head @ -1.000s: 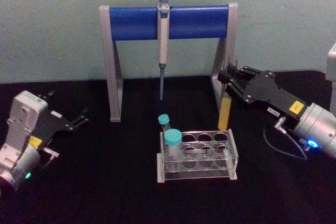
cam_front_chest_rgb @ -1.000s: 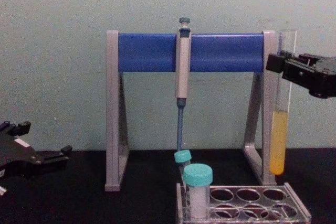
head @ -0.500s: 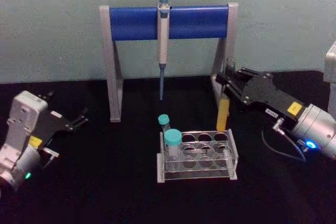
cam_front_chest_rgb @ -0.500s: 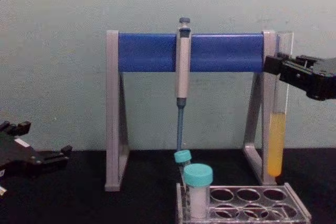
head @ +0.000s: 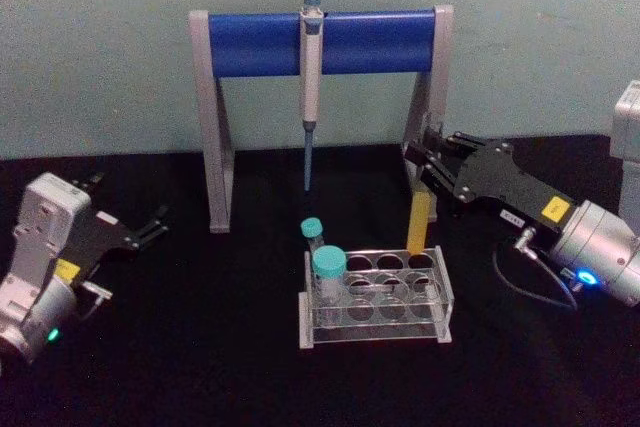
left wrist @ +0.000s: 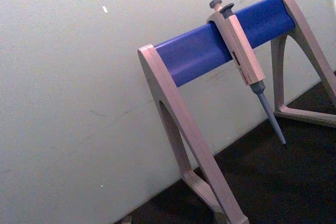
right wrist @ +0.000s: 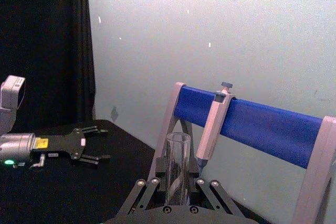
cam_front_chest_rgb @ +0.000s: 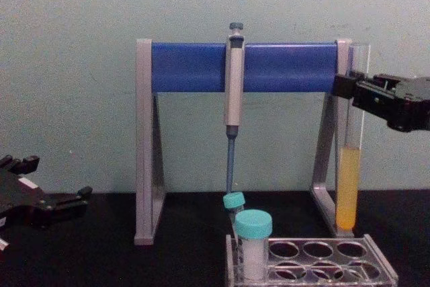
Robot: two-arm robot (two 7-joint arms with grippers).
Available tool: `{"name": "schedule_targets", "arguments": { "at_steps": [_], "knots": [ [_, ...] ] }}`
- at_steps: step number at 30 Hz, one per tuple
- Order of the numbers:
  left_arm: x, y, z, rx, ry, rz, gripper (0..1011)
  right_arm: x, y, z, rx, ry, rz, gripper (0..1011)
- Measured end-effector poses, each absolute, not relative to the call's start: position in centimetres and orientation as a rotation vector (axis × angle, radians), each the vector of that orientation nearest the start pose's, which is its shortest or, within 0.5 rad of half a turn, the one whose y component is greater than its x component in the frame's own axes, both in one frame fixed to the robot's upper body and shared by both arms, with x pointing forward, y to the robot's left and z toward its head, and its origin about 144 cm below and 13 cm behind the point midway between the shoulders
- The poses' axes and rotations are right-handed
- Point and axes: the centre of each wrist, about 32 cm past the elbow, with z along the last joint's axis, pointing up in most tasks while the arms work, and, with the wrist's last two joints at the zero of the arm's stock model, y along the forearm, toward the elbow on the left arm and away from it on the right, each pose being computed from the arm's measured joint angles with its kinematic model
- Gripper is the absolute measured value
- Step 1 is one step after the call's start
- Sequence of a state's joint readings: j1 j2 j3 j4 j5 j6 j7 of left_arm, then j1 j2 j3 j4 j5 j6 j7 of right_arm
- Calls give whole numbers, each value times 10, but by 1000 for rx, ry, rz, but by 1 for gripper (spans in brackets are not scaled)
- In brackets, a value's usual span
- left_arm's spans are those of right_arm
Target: Pick up the test tube from the test tube rack, shake it, then place it back into the test tube rack.
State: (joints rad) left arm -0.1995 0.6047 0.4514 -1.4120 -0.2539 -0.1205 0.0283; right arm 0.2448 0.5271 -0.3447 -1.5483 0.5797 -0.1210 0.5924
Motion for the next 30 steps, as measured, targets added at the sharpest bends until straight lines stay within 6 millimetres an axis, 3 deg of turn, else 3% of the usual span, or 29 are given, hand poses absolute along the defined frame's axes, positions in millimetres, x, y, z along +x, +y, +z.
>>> {"name": "schedule_targets", "arguments": {
  "at_steps": [30],
  "knots": [
    [489, 310, 1140, 304, -285, 1248, 1001, 526, -264, 1187, 124, -78, -636, 233]
  ]
}}
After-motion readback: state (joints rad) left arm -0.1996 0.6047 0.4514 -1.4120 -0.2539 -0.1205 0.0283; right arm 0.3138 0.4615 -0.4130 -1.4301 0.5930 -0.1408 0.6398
